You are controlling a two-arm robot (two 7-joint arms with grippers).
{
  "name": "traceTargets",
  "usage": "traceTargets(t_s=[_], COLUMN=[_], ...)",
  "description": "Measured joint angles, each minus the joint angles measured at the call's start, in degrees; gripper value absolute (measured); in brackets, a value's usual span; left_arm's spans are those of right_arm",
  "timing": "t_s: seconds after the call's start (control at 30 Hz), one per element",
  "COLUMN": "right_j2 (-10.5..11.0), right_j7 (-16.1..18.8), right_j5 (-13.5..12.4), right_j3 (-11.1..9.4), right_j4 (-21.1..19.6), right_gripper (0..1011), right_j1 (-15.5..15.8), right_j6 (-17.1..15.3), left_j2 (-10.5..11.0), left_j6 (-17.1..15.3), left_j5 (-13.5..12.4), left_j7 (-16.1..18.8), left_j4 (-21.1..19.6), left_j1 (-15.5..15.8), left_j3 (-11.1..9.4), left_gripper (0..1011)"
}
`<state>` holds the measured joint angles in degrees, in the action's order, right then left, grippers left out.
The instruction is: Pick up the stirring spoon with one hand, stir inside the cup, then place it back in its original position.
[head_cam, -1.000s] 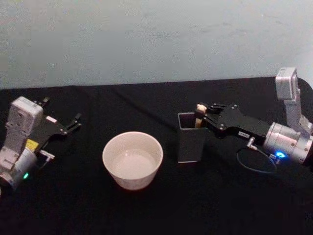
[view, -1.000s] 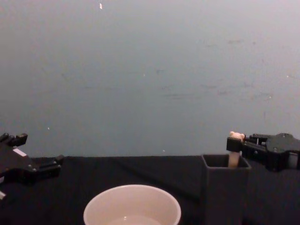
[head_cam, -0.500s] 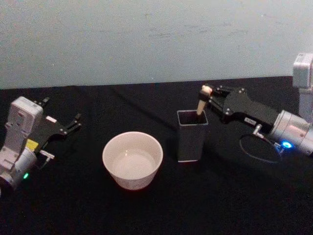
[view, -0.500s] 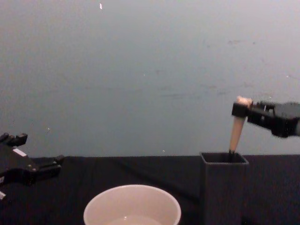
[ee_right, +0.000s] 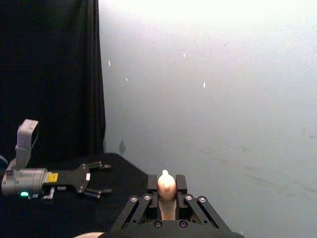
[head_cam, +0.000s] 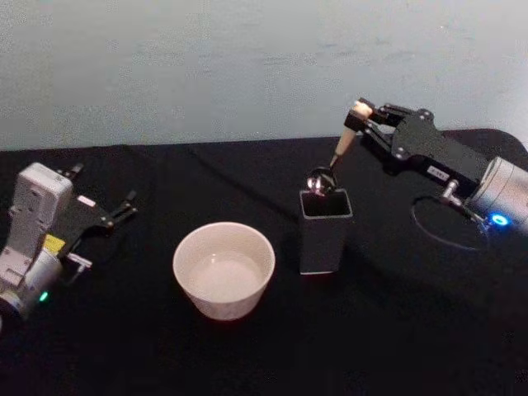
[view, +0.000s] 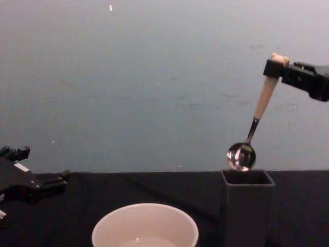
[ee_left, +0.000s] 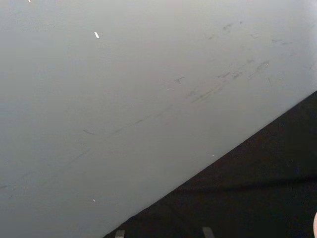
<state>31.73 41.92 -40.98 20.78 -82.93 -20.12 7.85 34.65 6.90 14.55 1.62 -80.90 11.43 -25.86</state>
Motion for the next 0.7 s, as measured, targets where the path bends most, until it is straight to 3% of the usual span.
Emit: traceTargets(t_s=[0.33,0.7], right_j2=[-1.6,-4.8], right_j7=[0.1,3.1], right_j5=[-0.2,0.8], right_j3=[1.1,6.3], right_j4=[-0.3,1.8], right_gripper=[205,205], right_j1=[-1.4,-4.3], right_j6=[0.6,1.2], left_j2=[0.0,0.0], left_j6=[0.0,0.0], left_j5=[0.0,0.0], left_j7=[0.0,0.0], left_j4=[0.0,0.0], left_j1=[0.0,0.0], left_j3=[0.0,0.0], left_gripper=[1001,1001])
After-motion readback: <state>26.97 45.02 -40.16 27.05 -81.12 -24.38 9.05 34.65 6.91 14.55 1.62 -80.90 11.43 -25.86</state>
